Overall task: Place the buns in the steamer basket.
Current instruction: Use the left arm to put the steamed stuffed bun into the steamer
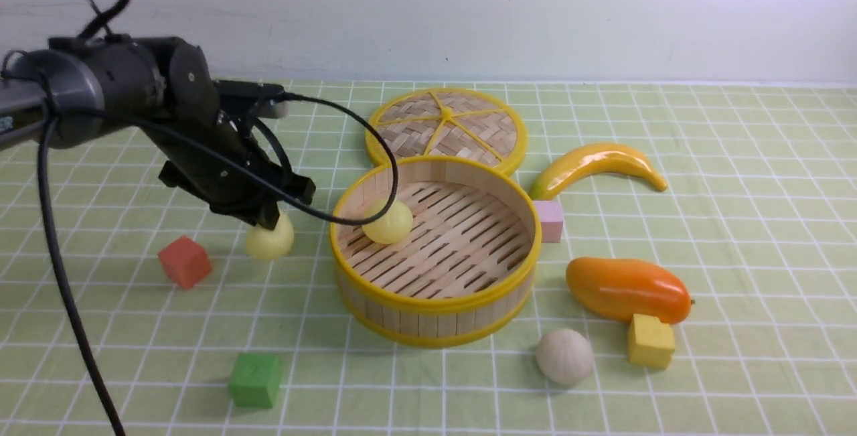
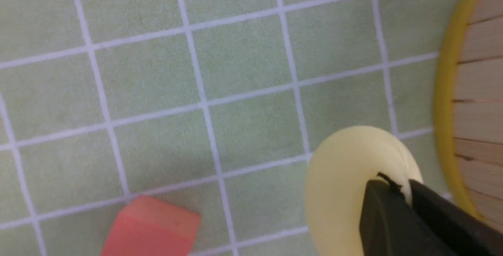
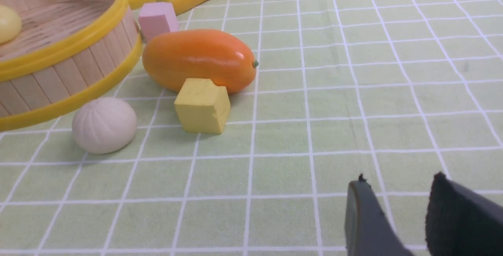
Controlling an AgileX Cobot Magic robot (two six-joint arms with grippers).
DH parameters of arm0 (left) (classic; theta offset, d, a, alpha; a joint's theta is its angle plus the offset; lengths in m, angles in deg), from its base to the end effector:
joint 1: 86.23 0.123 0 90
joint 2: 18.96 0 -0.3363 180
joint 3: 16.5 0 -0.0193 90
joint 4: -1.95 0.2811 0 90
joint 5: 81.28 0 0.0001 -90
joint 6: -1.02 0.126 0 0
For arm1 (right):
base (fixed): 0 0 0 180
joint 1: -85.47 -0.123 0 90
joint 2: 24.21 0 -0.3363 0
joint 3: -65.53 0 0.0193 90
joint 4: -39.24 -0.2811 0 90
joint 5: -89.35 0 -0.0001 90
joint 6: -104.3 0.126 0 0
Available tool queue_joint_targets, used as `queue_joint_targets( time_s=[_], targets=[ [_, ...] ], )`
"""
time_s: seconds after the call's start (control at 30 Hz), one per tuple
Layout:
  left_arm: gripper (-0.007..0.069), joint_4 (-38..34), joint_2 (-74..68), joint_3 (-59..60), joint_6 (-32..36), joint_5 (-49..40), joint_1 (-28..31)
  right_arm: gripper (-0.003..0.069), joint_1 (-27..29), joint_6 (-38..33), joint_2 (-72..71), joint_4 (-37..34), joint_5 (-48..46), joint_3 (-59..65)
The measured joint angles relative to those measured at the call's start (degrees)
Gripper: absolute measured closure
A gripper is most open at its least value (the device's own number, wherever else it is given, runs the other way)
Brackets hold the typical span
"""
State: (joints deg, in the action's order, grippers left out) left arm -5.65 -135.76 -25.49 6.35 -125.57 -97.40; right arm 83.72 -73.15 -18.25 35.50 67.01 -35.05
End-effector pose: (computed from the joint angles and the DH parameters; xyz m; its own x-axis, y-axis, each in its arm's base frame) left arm 0.4728 -0.1052 0.2449 -0.8655 0.1687 -0.4716 0.2337 0.9688 -0.0825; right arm 0.0640 0.0051 0.1615 -0.3075 0.0953 -0.9468 -0.0221 0.9940 0.1072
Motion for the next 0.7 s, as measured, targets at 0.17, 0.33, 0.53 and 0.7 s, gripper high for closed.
queue_joint_targets(
  time_s=[0.17,0.33,0.53,0.7],
  targets=[
    [0.0638,-7.30,7.78,-0.14,3.02,-3.16,-6.11,0.0419,0.00,0.00,0.00,0.00,0.00,0.00],
    [0.0638,-11.08,5.33,-0.14,4.94,-1.85,-14.42,0.0419,0.00,0.00,0.00,0.00,0.00,0.00],
    [0.0603,-10.90,-1.69,-0.14,4.94,3.90,-16.85,0.0419,0.00,0.00,0.00,0.00,0.00,0.00],
    [0.0455,-10.00,-4.28,-0.08,4.94,4.59,-16.37,0.0419,0.00,0.00,0.00,0.00,0.00,0.00]
  ],
)
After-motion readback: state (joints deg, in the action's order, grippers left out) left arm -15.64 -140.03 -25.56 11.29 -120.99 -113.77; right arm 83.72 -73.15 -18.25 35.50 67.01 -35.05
